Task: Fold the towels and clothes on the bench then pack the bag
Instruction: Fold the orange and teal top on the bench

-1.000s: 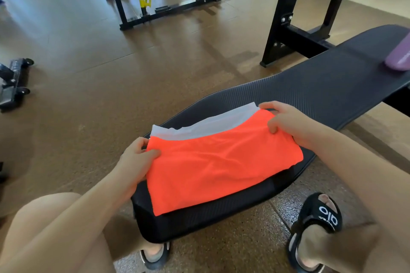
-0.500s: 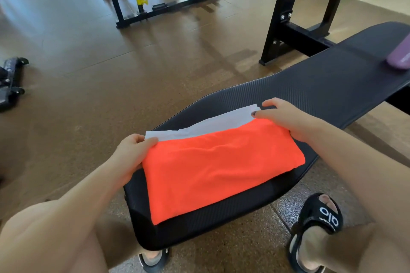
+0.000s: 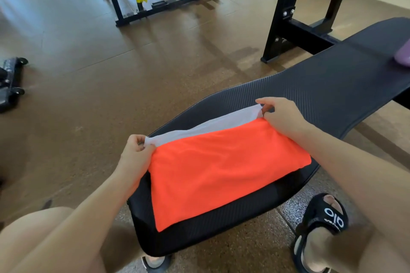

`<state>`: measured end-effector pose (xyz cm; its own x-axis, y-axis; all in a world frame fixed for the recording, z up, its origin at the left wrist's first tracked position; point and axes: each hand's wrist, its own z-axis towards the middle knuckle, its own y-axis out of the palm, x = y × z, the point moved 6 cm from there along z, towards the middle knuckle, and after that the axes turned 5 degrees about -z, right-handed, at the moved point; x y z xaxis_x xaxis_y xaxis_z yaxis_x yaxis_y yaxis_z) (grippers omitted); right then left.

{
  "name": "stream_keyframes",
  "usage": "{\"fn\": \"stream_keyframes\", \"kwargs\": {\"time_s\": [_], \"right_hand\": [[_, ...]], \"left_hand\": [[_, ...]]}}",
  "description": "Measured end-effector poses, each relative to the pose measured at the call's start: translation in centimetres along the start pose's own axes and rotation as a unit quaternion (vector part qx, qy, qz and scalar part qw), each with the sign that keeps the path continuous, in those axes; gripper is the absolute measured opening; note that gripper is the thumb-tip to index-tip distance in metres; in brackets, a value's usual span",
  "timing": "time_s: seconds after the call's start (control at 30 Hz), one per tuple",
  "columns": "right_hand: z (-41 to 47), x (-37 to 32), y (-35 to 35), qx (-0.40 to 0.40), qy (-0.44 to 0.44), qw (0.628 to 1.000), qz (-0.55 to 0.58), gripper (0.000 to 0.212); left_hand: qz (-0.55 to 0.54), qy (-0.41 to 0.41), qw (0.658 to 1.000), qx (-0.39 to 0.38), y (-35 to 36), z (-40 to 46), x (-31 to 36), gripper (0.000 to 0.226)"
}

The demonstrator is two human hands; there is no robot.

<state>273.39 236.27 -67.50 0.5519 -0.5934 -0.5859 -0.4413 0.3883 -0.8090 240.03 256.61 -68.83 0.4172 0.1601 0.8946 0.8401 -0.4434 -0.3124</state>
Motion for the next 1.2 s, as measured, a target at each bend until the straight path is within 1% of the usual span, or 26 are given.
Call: {"fn": "stream_keyframes", "kwargs": {"time_s": [0.13, 0.2, 0.23, 0.3, 0.37, 0.47, 0.53, 0.6, 0.7, 0.77, 0.83, 0.9, 0.97, 1.0, 1.03, 1.07, 1.1, 1.13, 1.17, 1.2], "right_hand": [[0.1, -0.6, -0.1, 0.022, -0.022, 0.999, -0.008, 0.053], [0.1, -0.7, -0.3, 0.034, -0.030, 0.999, 0.003, 0.049], [0.1, -0.7, -0.4, 0.041, -0.032, 0.999, 0.009, 0.043], [0.1, -0.9, -0.6, 0.040, -0.028, 0.999, 0.019, 0.030], [0.2, -1.0, -0.3, 0.010, -0.012, 1.000, 0.019, 0.030], [0.8, -1.0, 0.1, -0.034, -0.003, 0.999, 0.027, 0.031], [1.3, -0.8, 0.3, -0.044, -0.005, 0.998, 0.035, 0.028], [1.7, -0.8, 0.0, -0.021, -0.003, 0.999, 0.039, 0.024], [1.9, -1.1, -0.2, 0.043, -0.010, 0.997, 0.055, 0.025], [2.0, -1.4, 0.3, 0.054, -0.036, 0.998, 0.023, 0.025], [2.0, -1.3, 1.3, 0.050, -0.066, 0.996, -0.033, 0.026], [2.0, -1.2, 1.9, 0.048, -0.069, 0.993, -0.087, 0.028], [1.8, -2.0, 1.9, 0.062, -0.071, 0.981, -0.169, 0.035], [1.4, -3.0, 1.6, 0.081, -0.091, 0.968, -0.219, 0.040], [0.6, -4.5, 1.5, 0.101, -0.129, 0.953, -0.255, 0.043], [-0.6, -6.3, 1.7, 0.117, -0.180, 0.940, -0.267, 0.045], [-2.1, -8.1, 2.2, 0.122, -0.234, 0.928, -0.263, 0.046], [-3.8, -9.7, 3.2, 0.107, -0.280, 0.920, -0.252, 0.048], [-5.5, -10.9, 4.6, 0.062, -0.304, 0.920, -0.241, 0.054], [-6.8, -11.2, 6.3, -0.002, -0.302, 0.922, -0.241, 0.062]], "left_hand": [[-0.101, 0.007, 0.994, -0.034, 0.3, 0.1, 0.7, 0.033], [-0.114, 0.010, 0.993, -0.035, 0.2, -0.1, 1.0, 0.040], [-0.099, 0.016, 0.995, -0.028, 0.2, -0.2, 1.0, 0.042], [-0.014, 0.036, 0.999, -0.013, 0.1, -0.4, 1.0, 0.042], [0.065, 0.055, 0.996, -0.002, 0.2, -0.6, 1.1, 0.035], [0.079, 0.055, 0.995, 0.022, -0.1, -0.8, 1.4, 0.014], [0.101, 0.068, 0.992, 0.026, -0.3, -0.6, 1.7, 0.009], [0.134, 0.092, 0.986, 0.031, -0.5, -0.3, 2.0, 0.010], [0.145, 0.100, 0.983, 0.048, -0.6, 0.0, 2.0, 0.014], [0.171, 0.104, 0.978, 0.051, -0.4, 0.2, 1.4, 0.015], [0.216, 0.116, 0.968, 0.049, -0.1, 0.4, 0.8, 0.015], [0.281, 0.165, 0.943, 0.064, 0.2, 0.1, 1.3, 0.028], [0.350, 0.255, 0.898, 0.078, 0.9, -1.1, 2.8, 0.043], [0.378, 0.311, 0.869, 0.066, 1.7, -2.2, 3.7, 0.049], [0.404, 0.364, 0.838, 0.042, 2.6, -3.5, 4.4, 0.053], [0.427, 0.403, 0.809, 0.011, 3.6, -4.7, 4.7, 0.055], [0.450, 0.426, 0.785, -0.022, 4.7, -5.7, 4.5, 0.056], [0.472, 0.432, 0.767, -0.055, 5.8, -6.3, 3.9, 0.058], [0.494, 0.421, 0.757, -0.084, 6.8, -6.5, 3.1, 0.060], [0.513, 0.397, 0.754, -0.106, 7.5, -6.3, 2.0, 0.065]]}}
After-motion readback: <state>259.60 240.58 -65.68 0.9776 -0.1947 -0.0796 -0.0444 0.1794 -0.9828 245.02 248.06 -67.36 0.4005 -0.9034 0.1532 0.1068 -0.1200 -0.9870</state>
